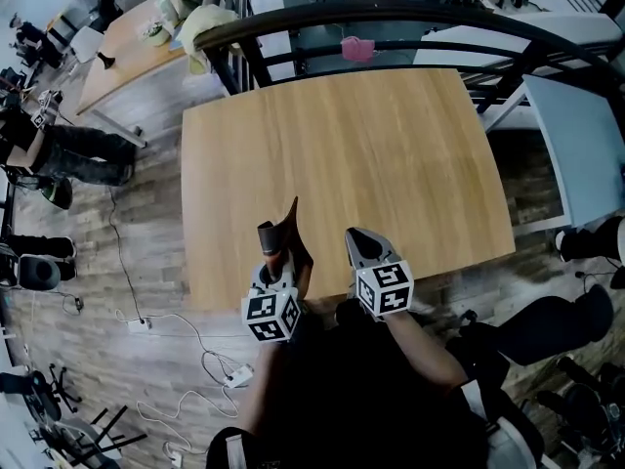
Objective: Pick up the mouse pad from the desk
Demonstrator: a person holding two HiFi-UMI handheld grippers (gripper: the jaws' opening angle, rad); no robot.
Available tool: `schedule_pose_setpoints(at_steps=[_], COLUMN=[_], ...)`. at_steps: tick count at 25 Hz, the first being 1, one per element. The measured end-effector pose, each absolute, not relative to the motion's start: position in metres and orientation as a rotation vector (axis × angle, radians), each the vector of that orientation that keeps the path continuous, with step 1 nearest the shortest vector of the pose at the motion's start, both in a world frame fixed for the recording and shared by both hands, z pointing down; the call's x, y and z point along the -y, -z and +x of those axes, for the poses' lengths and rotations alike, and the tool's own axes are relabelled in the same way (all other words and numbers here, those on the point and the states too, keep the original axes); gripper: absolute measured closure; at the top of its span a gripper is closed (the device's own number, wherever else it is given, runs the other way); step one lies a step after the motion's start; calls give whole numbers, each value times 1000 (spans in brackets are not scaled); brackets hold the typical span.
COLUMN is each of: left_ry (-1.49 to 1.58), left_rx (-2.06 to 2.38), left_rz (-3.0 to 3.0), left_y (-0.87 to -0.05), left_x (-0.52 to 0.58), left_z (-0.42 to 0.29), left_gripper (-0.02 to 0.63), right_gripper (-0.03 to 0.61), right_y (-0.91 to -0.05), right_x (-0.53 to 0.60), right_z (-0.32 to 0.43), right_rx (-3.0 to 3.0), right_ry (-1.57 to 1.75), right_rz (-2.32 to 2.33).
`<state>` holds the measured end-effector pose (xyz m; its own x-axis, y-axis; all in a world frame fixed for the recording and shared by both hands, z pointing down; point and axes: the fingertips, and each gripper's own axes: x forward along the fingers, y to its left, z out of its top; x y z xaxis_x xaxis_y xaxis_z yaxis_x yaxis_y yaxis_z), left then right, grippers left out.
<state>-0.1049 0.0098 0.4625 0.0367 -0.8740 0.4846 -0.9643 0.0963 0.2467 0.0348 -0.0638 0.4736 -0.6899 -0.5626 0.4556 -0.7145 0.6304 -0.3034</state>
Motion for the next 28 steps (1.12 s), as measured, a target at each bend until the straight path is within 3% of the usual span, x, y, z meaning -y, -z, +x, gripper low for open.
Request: schedule_pose_setpoints(at_steps=[14, 28], left_ry=[-211, -201], left_rx=[1809, 1778], left_rz=[1884, 1922], left_y=[-440, -440], left_x=[-48, -54], left_z=[-154, -156], left_gripper=[571, 571], right_gripper=[543, 546], right_y=[-435, -413], right_x=[19, -3], right_z=[-10, -18], right_rx=[2570, 2619], right_ry=[-574, -507], right_rz=[1115, 1099])
